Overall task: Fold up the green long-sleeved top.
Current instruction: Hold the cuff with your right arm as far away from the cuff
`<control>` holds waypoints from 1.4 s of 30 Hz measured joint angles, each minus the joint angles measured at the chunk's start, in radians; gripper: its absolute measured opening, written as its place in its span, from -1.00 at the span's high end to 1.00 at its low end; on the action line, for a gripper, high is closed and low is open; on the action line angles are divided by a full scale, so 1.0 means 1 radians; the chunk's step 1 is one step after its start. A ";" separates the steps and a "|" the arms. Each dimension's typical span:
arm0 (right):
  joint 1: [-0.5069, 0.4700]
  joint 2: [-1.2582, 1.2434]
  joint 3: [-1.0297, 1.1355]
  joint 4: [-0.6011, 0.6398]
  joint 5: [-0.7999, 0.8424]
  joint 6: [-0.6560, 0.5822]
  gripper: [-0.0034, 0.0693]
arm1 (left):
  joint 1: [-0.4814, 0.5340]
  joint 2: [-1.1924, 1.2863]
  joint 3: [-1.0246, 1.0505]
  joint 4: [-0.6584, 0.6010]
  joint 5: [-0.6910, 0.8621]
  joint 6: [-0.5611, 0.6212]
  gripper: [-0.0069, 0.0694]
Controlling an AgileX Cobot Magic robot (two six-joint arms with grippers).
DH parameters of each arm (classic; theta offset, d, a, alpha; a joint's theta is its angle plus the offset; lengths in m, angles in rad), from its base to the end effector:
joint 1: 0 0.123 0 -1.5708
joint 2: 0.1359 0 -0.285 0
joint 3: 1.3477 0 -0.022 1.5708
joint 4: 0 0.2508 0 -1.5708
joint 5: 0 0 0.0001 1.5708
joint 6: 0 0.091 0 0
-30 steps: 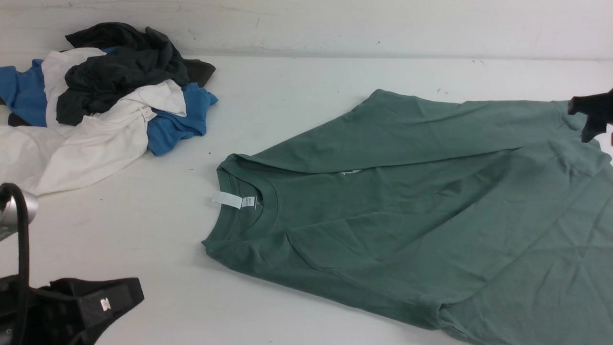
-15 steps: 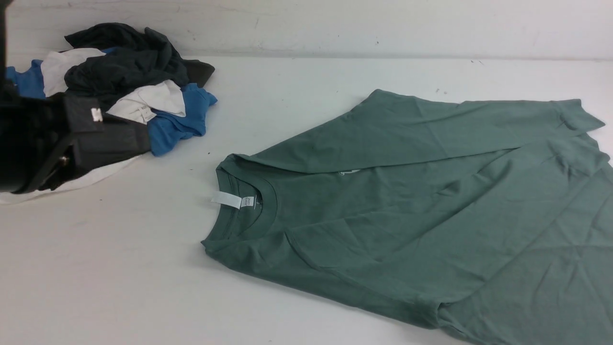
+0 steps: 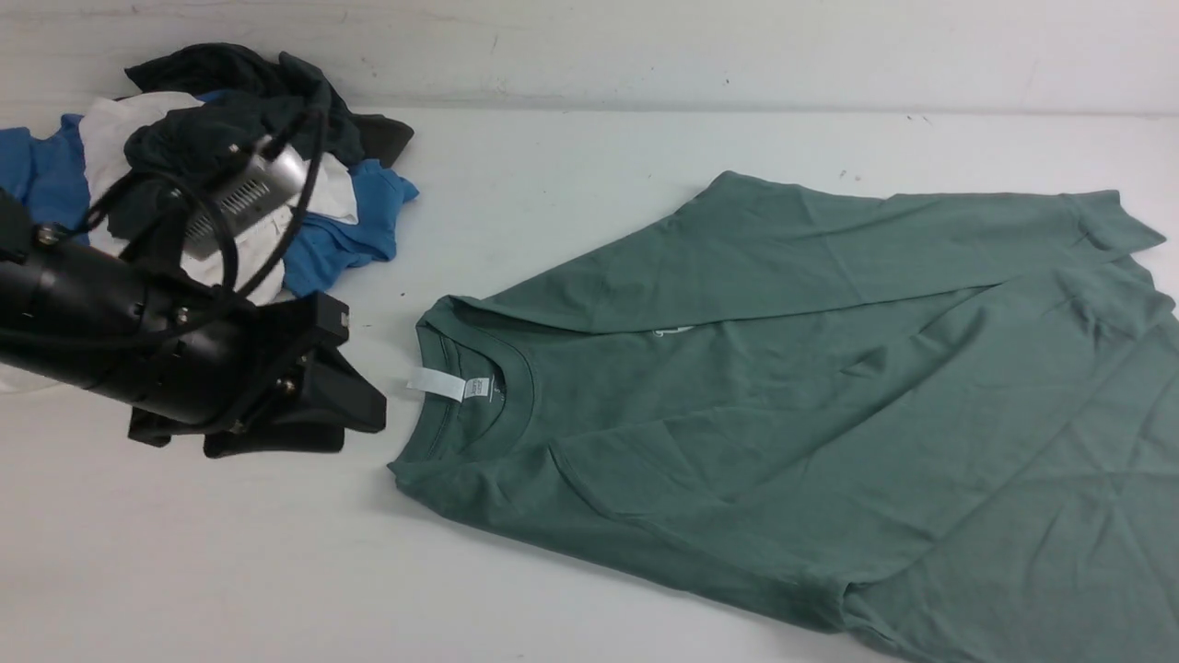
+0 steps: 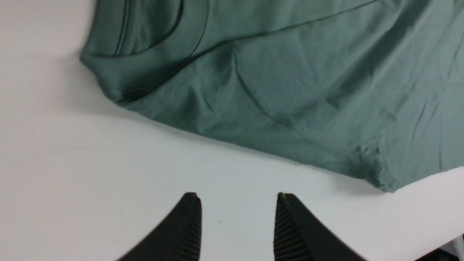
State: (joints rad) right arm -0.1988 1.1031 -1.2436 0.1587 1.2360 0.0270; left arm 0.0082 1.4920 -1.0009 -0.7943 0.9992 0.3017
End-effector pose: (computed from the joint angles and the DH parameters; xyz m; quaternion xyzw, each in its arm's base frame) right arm 0.1936 -0.0251 0.3945 0.1121 0.9511 0.0551 0.2825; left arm 0.2801 -0.0523 0.2605 -0.0449 0.9356 -0.3257 0.1290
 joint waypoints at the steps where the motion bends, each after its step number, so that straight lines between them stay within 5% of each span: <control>1: 0.000 -0.037 0.062 0.007 -0.018 0.000 0.94 | -0.001 0.029 -0.007 0.000 0.009 -0.001 0.11; 7: 0.000 -0.185 0.329 0.016 -0.082 -0.041 0.94 | -0.066 0.169 -0.081 0.035 0.025 -0.056 0.14; 14: 0.000 -0.178 0.365 0.030 -0.109 -0.060 0.94 | -0.242 0.214 -0.145 0.265 -0.058 -0.341 0.14; 20: 0.000 -0.178 0.365 0.034 -0.109 -0.069 0.94 | -0.287 0.233 -0.155 0.439 -0.192 -0.540 0.14; 25: 0.000 -0.178 0.365 0.035 -0.114 -0.071 0.95 | -0.287 0.268 -0.156 0.459 -0.254 -0.575 0.13; 42: 0.000 -0.178 0.365 0.036 -0.132 -0.075 0.95 | -0.288 0.400 -0.160 0.452 -0.331 -0.584 -0.46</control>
State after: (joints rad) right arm -0.1988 0.9256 -0.8787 0.1951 1.1038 -0.0483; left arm -0.2798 1.8918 -1.1612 -0.3419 0.6678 -0.2827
